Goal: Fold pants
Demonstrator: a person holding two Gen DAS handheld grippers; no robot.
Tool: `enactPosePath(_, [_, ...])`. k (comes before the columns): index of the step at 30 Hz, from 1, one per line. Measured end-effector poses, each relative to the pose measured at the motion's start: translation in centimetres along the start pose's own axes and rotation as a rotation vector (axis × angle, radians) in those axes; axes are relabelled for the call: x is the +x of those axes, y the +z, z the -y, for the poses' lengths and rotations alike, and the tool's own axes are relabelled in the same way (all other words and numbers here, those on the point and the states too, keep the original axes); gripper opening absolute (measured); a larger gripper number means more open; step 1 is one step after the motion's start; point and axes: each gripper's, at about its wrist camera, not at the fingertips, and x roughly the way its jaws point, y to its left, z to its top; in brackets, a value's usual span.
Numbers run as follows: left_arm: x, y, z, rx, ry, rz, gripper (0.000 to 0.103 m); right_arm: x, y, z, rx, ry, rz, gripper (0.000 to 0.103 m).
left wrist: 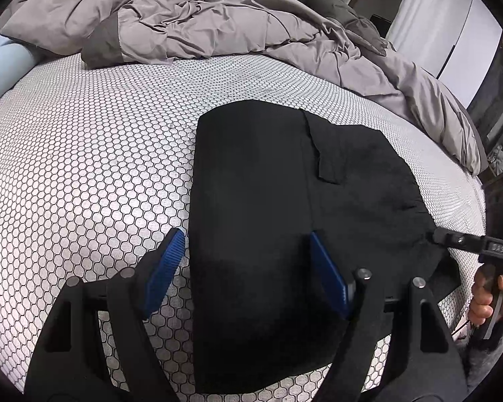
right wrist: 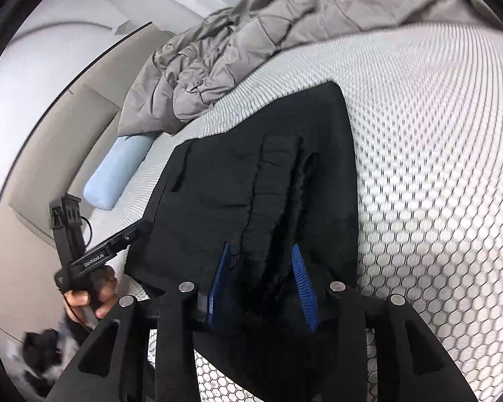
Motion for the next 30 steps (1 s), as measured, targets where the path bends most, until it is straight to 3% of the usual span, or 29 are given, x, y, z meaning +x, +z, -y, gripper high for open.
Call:
enactPosePath(8, [0.1, -0.1, 0.2, 0.009, 0.009, -0.001, 0.074, 1.8, 0.6, 1.8, 0.1, 0.136, -0.039, 0.048])
enactPosePath(11, [0.1, -0.1, -0.1, 0.0, 0.011, 0.0, 0.074, 1.6, 0.9, 0.6, 0.041, 0.092, -0.006, 0.036])
enactPosePath(12, [0.0, -0.1, -0.2, -0.003, 0.012, 0.002, 0.074, 0.9, 0.9, -0.1, 0.005, 0.088, 0.023, 0.019])
enactPosePath(15, [-0.6, 0.1, -0.6, -0.009, 0.005, 0.02, 0.074, -1.7, 0.9, -2.0, -0.035, 0.13, 0.092, 0.011])
enactPosePath(21, [-1.3, 0.4, -1.0, -0.017, 0.0, 0.038, 0.074, -5.9, -1.1, -5.4, -0.096, 0.151, 0.146, 0.01])
enactPosePath(23, [-1.3, 0.4, -0.9, -0.009, 0.0, 0.034, 0.074, -5.3, -1.7, -4.1, -0.06, 0.127, 0.093, 0.01])
enactPosePath(26, [-1.3, 0.5, -0.5, 0.015, 0.005, 0.031, 0.074, -1.7, -2.5, -1.1, -0.037, -0.038, -0.038, 0.015])
enactPosePath(30, [-1.3, 0.3, 0.3, 0.037, 0.004, 0.034, 0.074, -2.4, -2.0, 0.9, 0.056, 0.079, -0.017, 0.027])
